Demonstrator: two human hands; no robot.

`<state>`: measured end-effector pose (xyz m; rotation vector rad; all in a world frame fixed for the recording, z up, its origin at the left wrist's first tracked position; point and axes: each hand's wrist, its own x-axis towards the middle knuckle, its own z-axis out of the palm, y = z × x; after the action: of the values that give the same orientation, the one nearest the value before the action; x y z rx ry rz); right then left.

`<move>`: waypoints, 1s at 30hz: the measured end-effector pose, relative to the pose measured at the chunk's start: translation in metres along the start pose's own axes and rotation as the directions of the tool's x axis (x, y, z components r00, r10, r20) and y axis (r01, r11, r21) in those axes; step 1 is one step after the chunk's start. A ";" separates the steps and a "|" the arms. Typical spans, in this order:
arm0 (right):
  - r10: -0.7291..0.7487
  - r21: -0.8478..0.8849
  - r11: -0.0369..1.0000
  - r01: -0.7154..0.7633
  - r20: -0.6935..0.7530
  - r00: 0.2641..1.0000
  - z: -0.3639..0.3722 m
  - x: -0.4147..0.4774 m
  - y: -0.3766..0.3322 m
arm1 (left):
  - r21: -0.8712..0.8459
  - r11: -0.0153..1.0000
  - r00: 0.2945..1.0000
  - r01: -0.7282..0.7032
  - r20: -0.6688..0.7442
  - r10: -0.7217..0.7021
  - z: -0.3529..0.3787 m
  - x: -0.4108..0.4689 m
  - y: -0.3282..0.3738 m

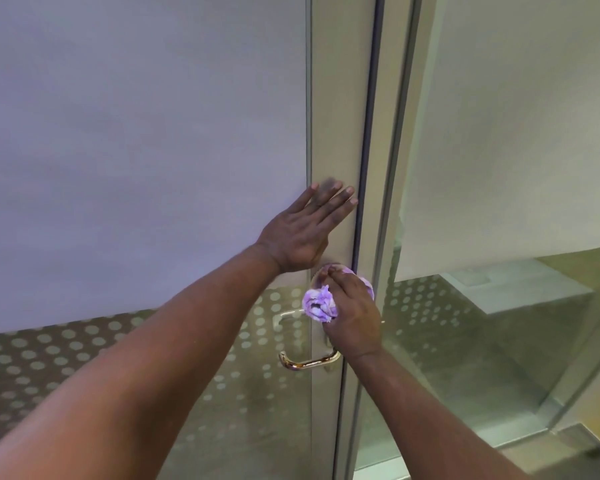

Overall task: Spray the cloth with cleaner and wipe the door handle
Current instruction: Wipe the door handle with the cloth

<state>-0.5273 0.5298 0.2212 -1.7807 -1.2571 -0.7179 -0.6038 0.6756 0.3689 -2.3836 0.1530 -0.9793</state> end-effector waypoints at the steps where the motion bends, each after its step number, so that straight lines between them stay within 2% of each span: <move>1: -0.001 -0.005 1.000 0.001 0.014 1.000 0.002 -0.002 0.000 | 0.000 1.000 1.000 0.004 -0.001 -0.004 0.000 0.000 0.000; 13: -0.019 -0.030 0.999 0.028 0.269 0.963 0.019 -0.026 0.013 | 0.021 1.000 1.000 0.015 -0.017 -0.015 0.005 0.001 0.000; 22: -0.021 -0.055 0.997 0.046 0.396 0.918 0.024 -0.041 0.019 | 0.021 1.000 1.000 0.021 -0.021 -0.021 0.009 0.000 -0.002; 30: 0.035 -0.099 0.995 0.017 0.492 0.870 0.026 -0.064 0.025 | 0.000 1.000 1.000 0.016 -0.009 -0.016 0.010 0.000 -0.003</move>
<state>-0.5259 0.5179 0.1485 -2.1366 -1.5622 -0.3246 -0.5974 0.6830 0.3645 -2.3844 0.1374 -0.9972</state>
